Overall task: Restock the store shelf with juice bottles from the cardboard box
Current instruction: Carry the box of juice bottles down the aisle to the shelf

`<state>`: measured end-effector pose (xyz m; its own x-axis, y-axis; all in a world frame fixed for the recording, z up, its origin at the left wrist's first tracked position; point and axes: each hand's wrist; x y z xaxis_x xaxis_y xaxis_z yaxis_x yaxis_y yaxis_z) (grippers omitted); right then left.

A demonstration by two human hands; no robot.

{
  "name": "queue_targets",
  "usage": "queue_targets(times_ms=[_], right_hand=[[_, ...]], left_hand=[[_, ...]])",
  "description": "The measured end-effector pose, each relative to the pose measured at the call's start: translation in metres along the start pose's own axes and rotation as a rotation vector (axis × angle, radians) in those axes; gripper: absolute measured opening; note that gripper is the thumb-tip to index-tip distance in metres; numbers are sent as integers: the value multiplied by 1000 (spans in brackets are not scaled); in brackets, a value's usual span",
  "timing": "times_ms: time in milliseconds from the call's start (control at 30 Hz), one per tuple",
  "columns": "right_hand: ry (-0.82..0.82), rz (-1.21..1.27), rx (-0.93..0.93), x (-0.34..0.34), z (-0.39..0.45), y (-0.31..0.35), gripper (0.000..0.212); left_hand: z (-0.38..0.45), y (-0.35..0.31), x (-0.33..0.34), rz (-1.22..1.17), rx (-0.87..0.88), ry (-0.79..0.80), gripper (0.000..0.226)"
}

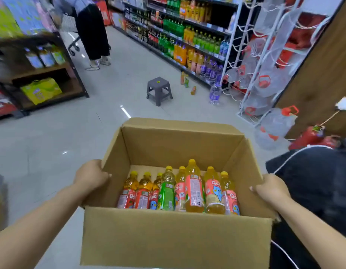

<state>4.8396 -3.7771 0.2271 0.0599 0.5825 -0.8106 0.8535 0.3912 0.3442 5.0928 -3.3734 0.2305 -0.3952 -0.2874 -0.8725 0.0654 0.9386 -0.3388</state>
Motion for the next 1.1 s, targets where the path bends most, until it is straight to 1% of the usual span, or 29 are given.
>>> queue_targets(times_ms=[133, 267, 400, 500, 567, 733, 833, 933, 1100], right_hand=[[22, 18, -12, -42, 117, 86, 11], [-3, 16, 13, -84, 230, 173, 31], [-16, 17, 41, -114, 343, 253, 36], [-24, 53, 64, -140, 429, 313, 35], [-33, 34, 63, -160, 483, 348, 34], [-22, 49, 65, -203, 629, 432, 15], [-24, 34, 42, -229, 723, 478, 16], [-14, 44, 44, -259, 805, 533, 16], [-28, 49, 40, -310, 938, 619, 15]], left_hand=[[129, -62, -27, -20, -5, -18, 16], [259, -124, -57, -19, -6, -24, 21], [399, -183, -83, -25, 33, -12, 24], [496, -235, -108, -32, 44, -15, 21], [556, -269, -124, -25, 50, -12, 20], [714, -352, -160, -29, 54, -29, 25], [800, -400, -174, -47, 47, -27, 25], [889, -446, -192, -43, 19, -13, 24], [1025, -521, -228, -39, 23, -6, 23]])
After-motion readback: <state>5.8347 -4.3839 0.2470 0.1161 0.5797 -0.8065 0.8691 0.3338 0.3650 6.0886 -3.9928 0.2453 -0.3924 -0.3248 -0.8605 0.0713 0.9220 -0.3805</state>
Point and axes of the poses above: each hand's wrist, its own z-axis towards the middle knuckle, its own x-axis out of the palm, y = z × x, and after that the axes turned 7 degrees about y, right-handed
